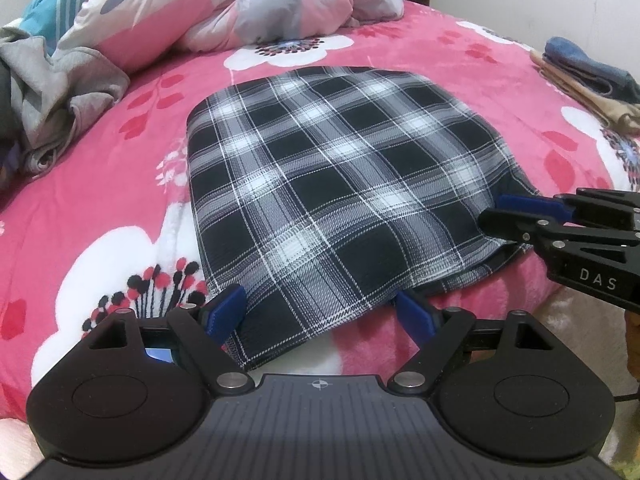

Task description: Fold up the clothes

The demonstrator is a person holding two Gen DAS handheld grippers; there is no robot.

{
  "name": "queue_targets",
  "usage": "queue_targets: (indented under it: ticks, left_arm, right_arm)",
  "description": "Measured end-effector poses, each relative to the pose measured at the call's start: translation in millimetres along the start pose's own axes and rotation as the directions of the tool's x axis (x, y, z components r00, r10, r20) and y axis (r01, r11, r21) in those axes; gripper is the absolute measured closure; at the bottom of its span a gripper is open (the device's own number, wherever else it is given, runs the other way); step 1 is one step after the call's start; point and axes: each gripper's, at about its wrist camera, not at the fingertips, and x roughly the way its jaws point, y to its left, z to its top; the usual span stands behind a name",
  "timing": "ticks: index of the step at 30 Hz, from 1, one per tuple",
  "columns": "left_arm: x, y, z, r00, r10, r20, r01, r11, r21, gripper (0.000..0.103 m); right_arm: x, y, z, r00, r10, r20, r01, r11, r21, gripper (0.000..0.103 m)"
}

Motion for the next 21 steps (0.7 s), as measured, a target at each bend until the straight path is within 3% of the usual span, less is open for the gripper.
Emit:
queue_targets:
  ticks: [8, 14, 19, 21]
  left_arm:
    - [-9, 6, -3, 1.0, -0.003, 0.031, 0.004, 1.0, -0.031, 0.02]
    - [-26, 30, -2, 0.99, 0.011, 0.139, 0.005, 0.994, -0.111, 0.018]
    - [-21, 60, 4, 0.982, -0.015, 0.188, 0.057, 0.974, -0.219, 0.004]
    - [-14, 66, 6, 0.986, -0.008, 0.166, 0.048, 0.97, -0.239, 0.002]
  right_arm:
    - [-1, -3, -4, 1.0, 0.015, 0.016, -0.015, 1.0, 0.013, 0.077]
    - [-1, -8, -5, 0.999, 0.036, 0.026, -0.037, 0.999, 0.036, 0.076]
    - [-1, -7, -5, 0.998, 0.052, 0.024, -0.053, 0.998, 0.032, 0.068]
    - [-1, -4, -5, 0.997, 0.072, 0.022, -0.072, 0.997, 0.021, 0.055]
